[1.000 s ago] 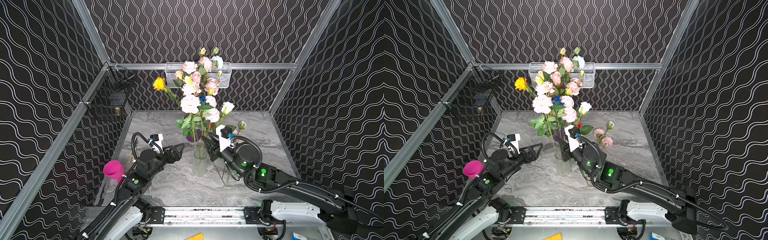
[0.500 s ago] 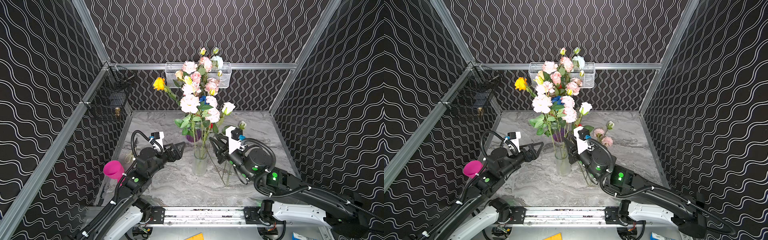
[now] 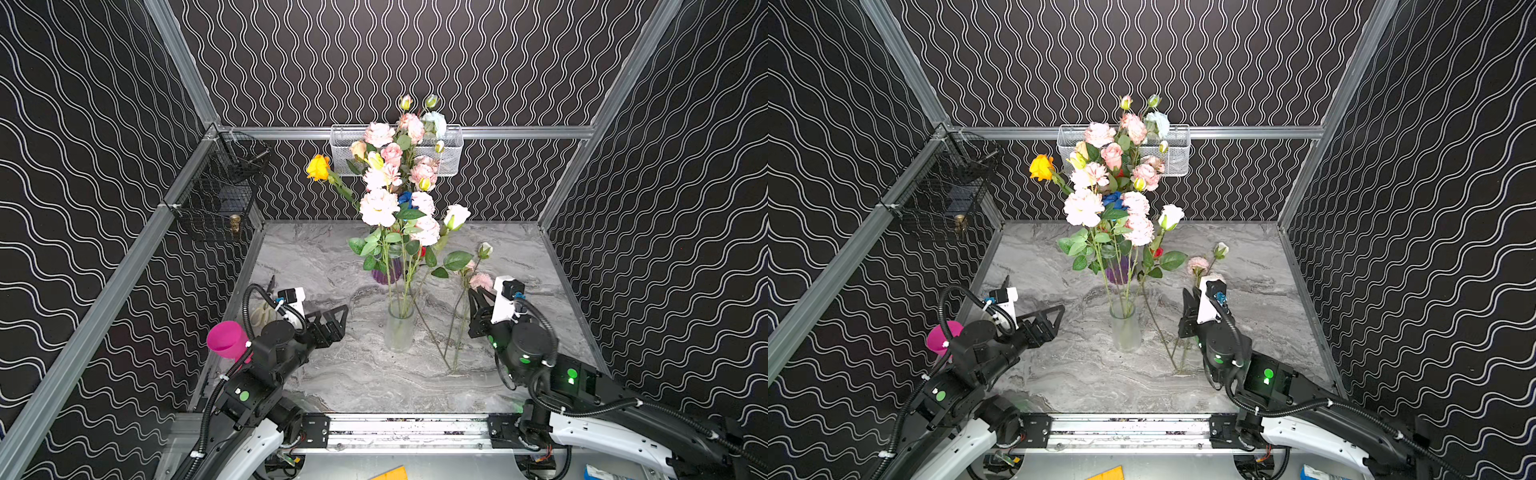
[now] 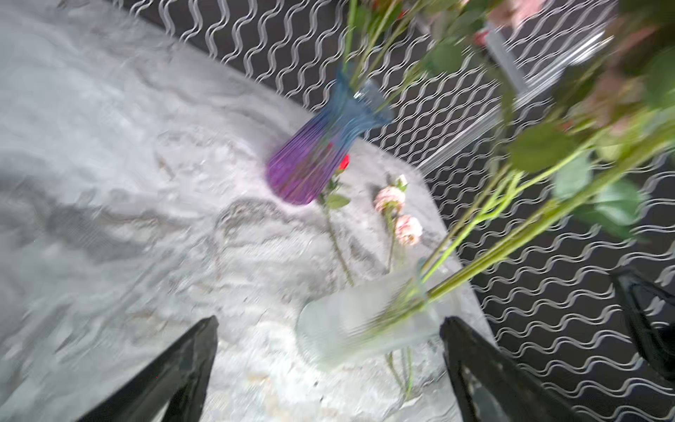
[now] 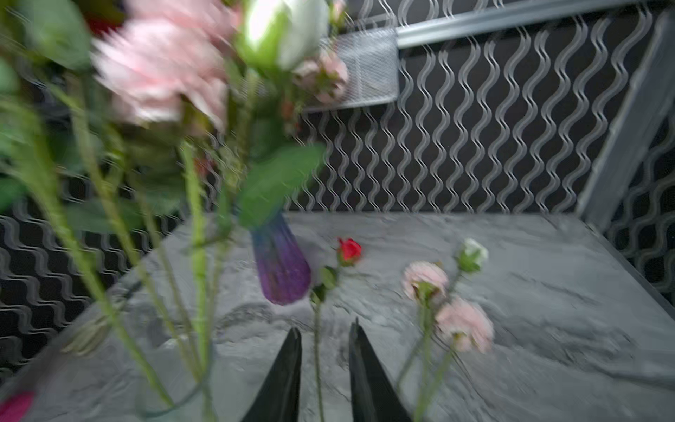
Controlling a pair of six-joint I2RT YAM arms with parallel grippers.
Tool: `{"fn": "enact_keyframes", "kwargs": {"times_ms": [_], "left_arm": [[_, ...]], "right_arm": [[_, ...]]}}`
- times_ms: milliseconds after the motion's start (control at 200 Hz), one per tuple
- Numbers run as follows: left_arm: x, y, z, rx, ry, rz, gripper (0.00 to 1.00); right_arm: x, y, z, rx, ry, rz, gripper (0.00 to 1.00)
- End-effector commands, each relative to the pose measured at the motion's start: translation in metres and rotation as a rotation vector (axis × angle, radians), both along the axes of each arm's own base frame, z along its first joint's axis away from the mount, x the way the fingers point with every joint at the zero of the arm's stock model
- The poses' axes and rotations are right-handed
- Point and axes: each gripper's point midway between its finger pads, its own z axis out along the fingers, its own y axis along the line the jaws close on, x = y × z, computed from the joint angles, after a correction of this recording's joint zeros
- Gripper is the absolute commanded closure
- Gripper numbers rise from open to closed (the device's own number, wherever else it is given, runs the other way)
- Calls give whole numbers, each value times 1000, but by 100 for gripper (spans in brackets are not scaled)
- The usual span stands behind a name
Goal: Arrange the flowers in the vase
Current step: 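Open the right gripper and draw it back from the cup, then move the right gripper down toward the remaining loose roses, then close the right gripper on a white rose stem and lift it high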
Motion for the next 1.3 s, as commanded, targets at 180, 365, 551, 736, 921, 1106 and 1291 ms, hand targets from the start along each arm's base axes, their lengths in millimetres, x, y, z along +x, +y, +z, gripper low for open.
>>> {"fn": "enact_keyframes", "kwargs": {"times_ms": [180,365,551,736,921,1106,1291], "left_arm": [[-9,9,-24,39,83,25,1],[-14,7,-31,47,112,2,1],[-15,7,-33,38,112,2,1],[-14,4,-37,39,121,-9,1],[-9,0,-40,50,125,-19,1],[-1,-5,-44,57,127,-27,1],[7,-11,-44,58,116,-37,2]], "right_arm": [[57,-15,-77,219,303,38,75],[100,-18,-132,253,536,-18,66],[141,-29,-171,273,675,-102,66],[164,-28,-201,323,757,-110,68],[178,-35,-214,332,784,-154,70],[182,-32,-226,345,818,-142,73],[175,-28,-248,370,857,-126,75]]}}
